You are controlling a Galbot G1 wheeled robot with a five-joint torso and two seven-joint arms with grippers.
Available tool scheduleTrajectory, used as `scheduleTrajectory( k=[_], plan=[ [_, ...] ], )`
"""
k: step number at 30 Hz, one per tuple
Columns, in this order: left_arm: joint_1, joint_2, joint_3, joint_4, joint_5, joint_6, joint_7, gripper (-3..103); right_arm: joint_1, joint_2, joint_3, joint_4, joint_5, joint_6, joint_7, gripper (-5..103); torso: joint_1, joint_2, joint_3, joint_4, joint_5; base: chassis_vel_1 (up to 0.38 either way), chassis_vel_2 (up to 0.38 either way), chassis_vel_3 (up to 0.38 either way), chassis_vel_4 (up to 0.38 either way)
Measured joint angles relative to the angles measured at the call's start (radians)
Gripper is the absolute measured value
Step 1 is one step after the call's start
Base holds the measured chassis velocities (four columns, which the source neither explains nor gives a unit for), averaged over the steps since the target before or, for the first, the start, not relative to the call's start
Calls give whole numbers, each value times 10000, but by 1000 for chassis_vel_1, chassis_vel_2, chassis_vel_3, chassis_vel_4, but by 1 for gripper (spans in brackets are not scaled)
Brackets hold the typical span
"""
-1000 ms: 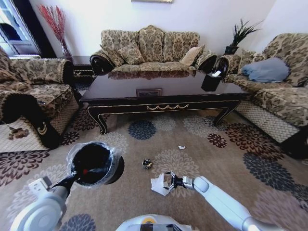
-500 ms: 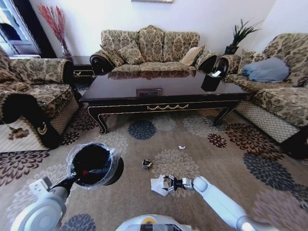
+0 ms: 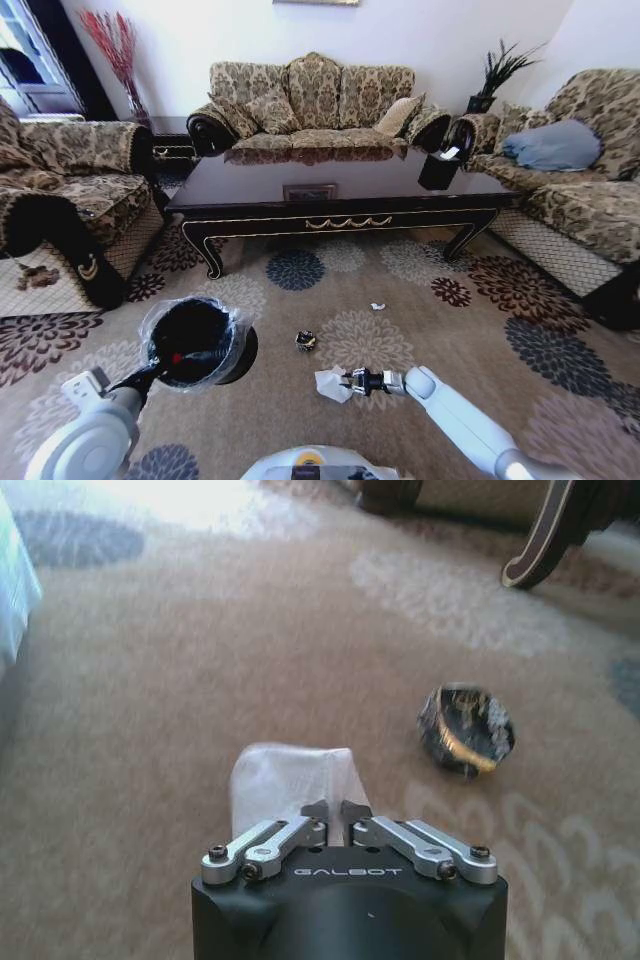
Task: Move to the front of the table and pick up the trash from the floor, then place it into the trash bin.
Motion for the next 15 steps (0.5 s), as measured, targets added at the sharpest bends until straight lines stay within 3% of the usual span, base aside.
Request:
scheduleTrajectory(
  k=[4, 11, 15],
  plan=[
    [-57, -14, 207, 101, 141, -26, -1, 2, -156, -164, 199, 580, 470, 116, -60, 1, 0, 0, 0, -1, 0, 0, 0, 0, 0],
    [-160, 30, 438, 227, 191, -51, -6, 2, -461, -401, 761, 1532, 1012, 202, -152, 0, 0, -1, 0, -2, 0, 0, 0, 0, 0],
    [-215, 34, 598, 330, 225, -83, -14, 2, -523, -601, 966, 2408, 1833, 14, 297, 0, 0, 0, 0, -2, -1, 0, 0, 0, 0]
  ],
)
